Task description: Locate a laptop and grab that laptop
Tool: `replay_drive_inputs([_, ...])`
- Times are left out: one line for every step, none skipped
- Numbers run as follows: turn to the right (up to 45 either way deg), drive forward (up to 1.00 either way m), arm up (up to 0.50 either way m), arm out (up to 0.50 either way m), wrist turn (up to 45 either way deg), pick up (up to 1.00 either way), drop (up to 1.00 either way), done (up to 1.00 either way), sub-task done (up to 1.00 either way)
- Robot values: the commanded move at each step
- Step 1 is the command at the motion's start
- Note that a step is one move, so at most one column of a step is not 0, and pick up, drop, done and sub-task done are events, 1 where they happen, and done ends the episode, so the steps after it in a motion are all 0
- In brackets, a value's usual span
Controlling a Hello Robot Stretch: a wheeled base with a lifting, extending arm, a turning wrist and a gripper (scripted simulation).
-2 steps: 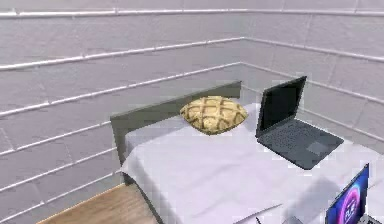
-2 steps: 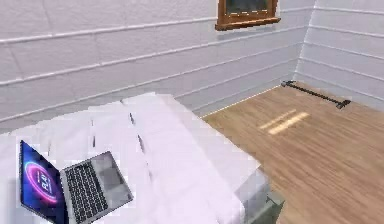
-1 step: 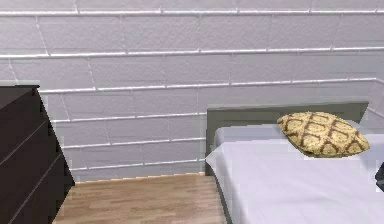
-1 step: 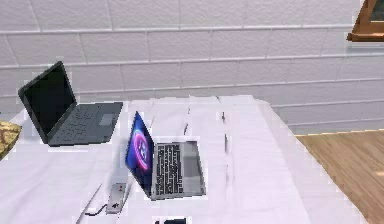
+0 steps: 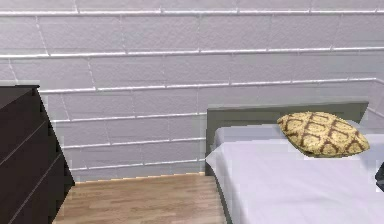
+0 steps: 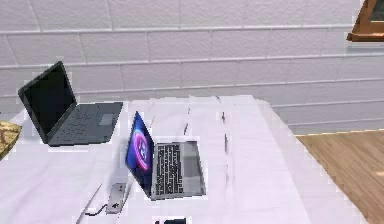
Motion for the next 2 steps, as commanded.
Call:
replay_drive_inputs([0.0,0.00,0.20,0.00,0.0,0.00,0.00,0.00,0.00])
replay_drive_inputs([0.0,0.00,0.00,0.30,0.0,0.00,0.00,0.00,0.00])
